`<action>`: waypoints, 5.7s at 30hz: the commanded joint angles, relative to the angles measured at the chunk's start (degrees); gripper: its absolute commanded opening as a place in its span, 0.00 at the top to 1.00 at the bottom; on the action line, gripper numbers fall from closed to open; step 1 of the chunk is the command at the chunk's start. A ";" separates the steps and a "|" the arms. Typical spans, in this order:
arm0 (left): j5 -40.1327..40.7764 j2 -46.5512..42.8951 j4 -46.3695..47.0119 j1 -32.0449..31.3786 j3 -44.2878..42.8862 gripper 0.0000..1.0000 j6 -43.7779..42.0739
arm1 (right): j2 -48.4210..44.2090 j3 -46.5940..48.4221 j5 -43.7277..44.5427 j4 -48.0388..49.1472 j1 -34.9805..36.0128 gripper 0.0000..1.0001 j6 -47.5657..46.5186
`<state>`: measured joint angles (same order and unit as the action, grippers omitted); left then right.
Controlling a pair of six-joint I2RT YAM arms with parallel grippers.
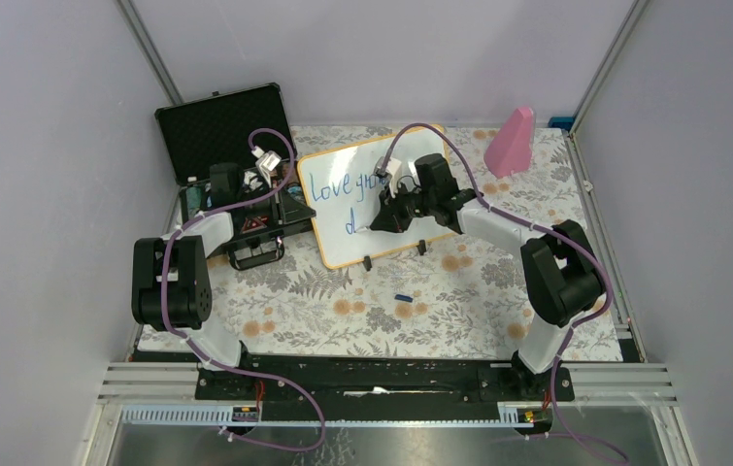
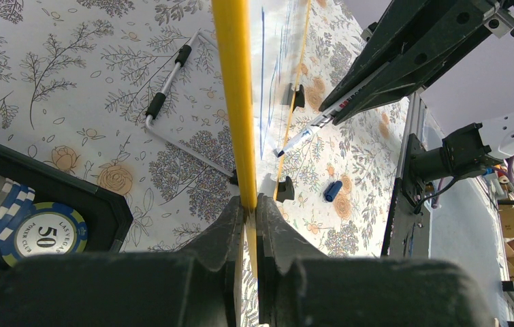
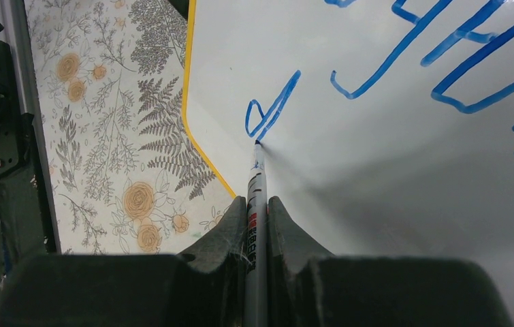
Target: Write a sentence on the whiteboard
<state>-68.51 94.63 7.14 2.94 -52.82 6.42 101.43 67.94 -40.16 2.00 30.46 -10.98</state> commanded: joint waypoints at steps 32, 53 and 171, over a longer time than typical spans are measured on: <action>0.31 -0.95 -5.96 -0.22 -4.84 1.00 -8.15 | -3.96 7.74 -3.34 -8.89 -1.70 1.00 -2.31; 0.92 0.10 -12.08 -0.39 -7.89 1.00 -12.89 | -2.06 6.57 -3.44 -3.56 -3.07 1.00 0.77; 1.21 -0.32 -12.07 -0.70 -7.78 1.00 -12.57 | -2.03 5.89 2.82 -7.95 -2.95 1.00 -4.45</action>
<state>-67.88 94.76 -6.37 2.48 -58.17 -3.42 101.23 71.59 -39.07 -6.44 28.34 -13.96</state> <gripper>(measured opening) 0.073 0.158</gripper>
